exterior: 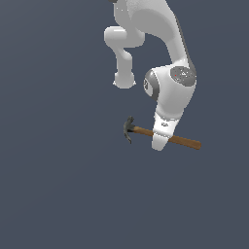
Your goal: Pick up the object and move it to a goal position.
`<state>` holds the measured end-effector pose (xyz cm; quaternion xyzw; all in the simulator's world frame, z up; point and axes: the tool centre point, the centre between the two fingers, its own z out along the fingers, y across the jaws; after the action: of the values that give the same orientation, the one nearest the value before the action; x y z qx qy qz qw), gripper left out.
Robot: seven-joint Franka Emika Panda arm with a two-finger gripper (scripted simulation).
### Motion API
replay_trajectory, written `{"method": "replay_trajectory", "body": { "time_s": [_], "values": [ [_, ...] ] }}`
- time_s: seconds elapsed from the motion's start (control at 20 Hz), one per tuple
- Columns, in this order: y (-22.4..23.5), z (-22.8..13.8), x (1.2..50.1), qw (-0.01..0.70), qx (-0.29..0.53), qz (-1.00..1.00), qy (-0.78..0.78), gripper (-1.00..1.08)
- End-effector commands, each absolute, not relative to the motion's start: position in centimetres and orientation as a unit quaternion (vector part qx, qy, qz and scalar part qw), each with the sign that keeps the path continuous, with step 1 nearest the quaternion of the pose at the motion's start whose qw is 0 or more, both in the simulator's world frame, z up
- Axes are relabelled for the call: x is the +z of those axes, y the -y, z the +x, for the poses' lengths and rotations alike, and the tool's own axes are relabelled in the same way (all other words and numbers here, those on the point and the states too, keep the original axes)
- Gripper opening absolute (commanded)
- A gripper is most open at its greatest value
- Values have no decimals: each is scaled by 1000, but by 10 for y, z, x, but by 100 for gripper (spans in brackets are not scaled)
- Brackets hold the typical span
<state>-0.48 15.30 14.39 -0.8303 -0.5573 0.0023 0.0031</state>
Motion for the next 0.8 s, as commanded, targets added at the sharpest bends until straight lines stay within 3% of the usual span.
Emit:
{"method": "replay_trajectory", "body": {
  "time_s": [0.0,0.75],
  "values": [
    [-165,7,164,3,1,-831,557,-100],
    [-216,62,244,1,0,-832,555,-100]
  ]
}}
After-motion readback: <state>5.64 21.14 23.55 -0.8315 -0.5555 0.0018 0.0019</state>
